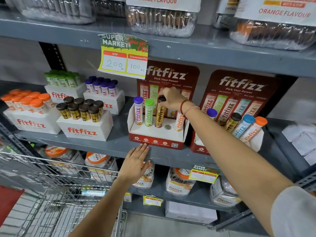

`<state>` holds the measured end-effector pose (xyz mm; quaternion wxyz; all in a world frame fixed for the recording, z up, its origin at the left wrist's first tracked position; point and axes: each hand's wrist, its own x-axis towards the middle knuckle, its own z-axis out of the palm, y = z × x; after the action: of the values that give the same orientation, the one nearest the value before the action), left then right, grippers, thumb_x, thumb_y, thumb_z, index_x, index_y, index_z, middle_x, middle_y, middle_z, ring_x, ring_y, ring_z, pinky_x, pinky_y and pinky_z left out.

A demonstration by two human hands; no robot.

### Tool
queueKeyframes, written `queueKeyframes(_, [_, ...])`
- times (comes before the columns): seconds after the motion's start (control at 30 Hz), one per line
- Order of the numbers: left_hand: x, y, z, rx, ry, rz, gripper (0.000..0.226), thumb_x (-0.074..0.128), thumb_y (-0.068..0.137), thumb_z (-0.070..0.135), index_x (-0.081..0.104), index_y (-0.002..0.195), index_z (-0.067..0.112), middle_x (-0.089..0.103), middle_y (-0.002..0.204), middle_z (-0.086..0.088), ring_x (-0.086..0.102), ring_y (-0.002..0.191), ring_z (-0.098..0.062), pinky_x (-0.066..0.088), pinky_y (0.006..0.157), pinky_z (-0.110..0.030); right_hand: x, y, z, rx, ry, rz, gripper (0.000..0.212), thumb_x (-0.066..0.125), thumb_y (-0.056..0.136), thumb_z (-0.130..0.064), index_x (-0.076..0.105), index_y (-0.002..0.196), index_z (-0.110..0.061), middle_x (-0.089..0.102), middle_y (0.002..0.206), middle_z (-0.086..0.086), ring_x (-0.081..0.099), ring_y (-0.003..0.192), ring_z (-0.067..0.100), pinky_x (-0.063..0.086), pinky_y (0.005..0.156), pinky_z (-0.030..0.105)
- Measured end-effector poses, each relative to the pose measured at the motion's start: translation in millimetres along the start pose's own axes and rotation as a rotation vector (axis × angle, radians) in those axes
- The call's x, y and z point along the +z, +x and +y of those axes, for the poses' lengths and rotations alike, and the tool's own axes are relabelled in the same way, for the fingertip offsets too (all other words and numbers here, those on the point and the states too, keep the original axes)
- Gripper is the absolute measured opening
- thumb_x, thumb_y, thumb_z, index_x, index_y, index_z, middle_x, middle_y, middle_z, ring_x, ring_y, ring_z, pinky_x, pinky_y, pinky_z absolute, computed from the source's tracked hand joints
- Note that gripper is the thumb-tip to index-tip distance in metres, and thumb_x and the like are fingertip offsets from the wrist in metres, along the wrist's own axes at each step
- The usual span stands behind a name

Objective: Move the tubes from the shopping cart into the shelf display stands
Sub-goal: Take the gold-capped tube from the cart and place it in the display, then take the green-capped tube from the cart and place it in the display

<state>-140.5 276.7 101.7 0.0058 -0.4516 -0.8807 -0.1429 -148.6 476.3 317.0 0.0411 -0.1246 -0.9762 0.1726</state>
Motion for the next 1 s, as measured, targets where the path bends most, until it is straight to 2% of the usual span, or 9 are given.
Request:
queueKeyframes(0.13, [-1, 0, 1, 0.005, -0.005, 0.001, 0.075, 0.001, 0.093, 0.056, 0.039, 0.138, 0.009, 0.042, 0.142, -0.008, 0.034, 0.132, -0.023, 0.013, 0.108, -0.044, 12, 2, 0, 0.019, -0.001, -0.010, 0.051, 0.069, 0.083, -0.018, 0.053, 0.129, -0.007, 0.050, 0.133, 0.019, 0.050, 0.122, 0.033, 0.041, 0.103, 0.037])
queueKeyframes(0.4, [-5, -1, 3, 0.011, -0.020, -0.003, 0.076, 0.003, 0.092, 0.056, 0.043, 0.135, 0.008, 0.045, 0.141, -0.010, 0.036, 0.131, -0.024, 0.015, 0.107, -0.044, 12, -2, 2, 0.007, -0.001, 0.008, 0.051, 0.070, 0.082, -0.020, 0.053, 0.128, -0.006, 0.052, 0.132, 0.019, 0.051, 0.121, 0.032, 0.042, 0.101, 0.037])
queueKeyframes(0.5, [-11, -4, 2, -0.007, -0.066, 0.056, 0.066, 0.019, 0.093, 0.051, 0.046, 0.132, 0.006, 0.048, 0.137, -0.013, 0.040, 0.129, -0.028, 0.024, 0.106, -0.045, 12, -12, 1, -0.002, 0.031, 0.048, 0.049, 0.072, 0.080, -0.020, 0.055, 0.123, -0.004, 0.057, 0.127, 0.016, 0.053, 0.119, 0.031, 0.044, 0.099, 0.038])
queueKeyframes(0.57, [-18, -11, -2, -0.051, -0.098, 0.115, 0.059, 0.029, 0.089, 0.043, 0.048, 0.130, 0.005, 0.053, 0.133, -0.016, 0.045, 0.125, -0.030, 0.032, 0.102, -0.047, 15, -23, 2, 0.015, 0.046, 0.119, 0.046, 0.068, 0.083, -0.019, 0.053, 0.125, -0.006, 0.056, 0.127, 0.015, 0.051, 0.119, 0.030, 0.042, 0.100, 0.036])
queueKeyframes(0.63, [-25, -23, -11, -0.106, -0.128, 0.177, 0.055, 0.033, 0.088, 0.039, 0.050, 0.127, 0.005, 0.056, 0.129, -0.017, 0.048, 0.122, -0.031, 0.037, 0.098, -0.048, 21, -35, 4, -0.009, 0.035, 0.259, 0.036, 0.062, 0.087, -0.018, 0.056, 0.121, -0.007, 0.058, 0.122, 0.015, 0.054, 0.115, 0.030, 0.044, 0.095, 0.032])
queueKeyframes(0.7, [-30, -39, -21, -0.165, -0.162, 0.230, 0.050, 0.037, 0.088, 0.035, 0.051, 0.126, 0.005, 0.057, 0.127, -0.017, 0.048, 0.121, -0.031, 0.039, 0.097, -0.048, 30, -48, 3, -0.030, 0.047, 0.410, 0.029, 0.060, 0.087, -0.015, 0.061, 0.115, -0.006, 0.062, 0.116, 0.016, 0.059, 0.107, 0.029, 0.046, 0.091, 0.030])
queueKeyframes(0.77, [-32, -59, -34, -0.235, -0.187, 0.274, 0.043, 0.043, 0.090, 0.029, 0.051, 0.125, 0.005, 0.056, 0.127, -0.017, 0.049, 0.119, -0.031, 0.039, 0.098, -0.046, 43, -59, -4, -0.056, 0.104, 0.486, 0.025, 0.059, 0.086, -0.013, 0.065, 0.109, -0.006, 0.064, 0.110, 0.015, 0.060, 0.102, 0.028, 0.047, 0.089, 0.030])
queueKeyframes(0.9, [-36, -107, -55, -0.355, -0.208, 0.294, 0.048, 0.037, 0.089, 0.034, 0.053, 0.124, 0.005, 0.058, 0.122, -0.016, 0.052, 0.111, -0.031, 0.040, 0.093, -0.039, 83, -76, -35, -0.179, 0.195, 0.424, 0.019, 0.061, 0.083, -0.012, 0.067, 0.099, -0.006, 0.066, 0.100, 0.014, 0.061, 0.096, 0.030, 0.046, 0.084, 0.033])
queueKeyframes(1.0, [-33, -142, -65, -0.477, -0.183, 0.275, 0.048, 0.037, 0.089, 0.034, 0.054, 0.122, 0.004, 0.058, 0.122, -0.017, 0.053, 0.111, -0.032, 0.042, 0.092, -0.042, 120, -85, -68, -0.258, 0.228, 0.305, 0.019, 0.062, 0.083, -0.012, 0.068, 0.100, -0.003, 0.067, 0.099, 0.014, 0.062, 0.096, 0.029, 0.047, 0.085, 0.032])
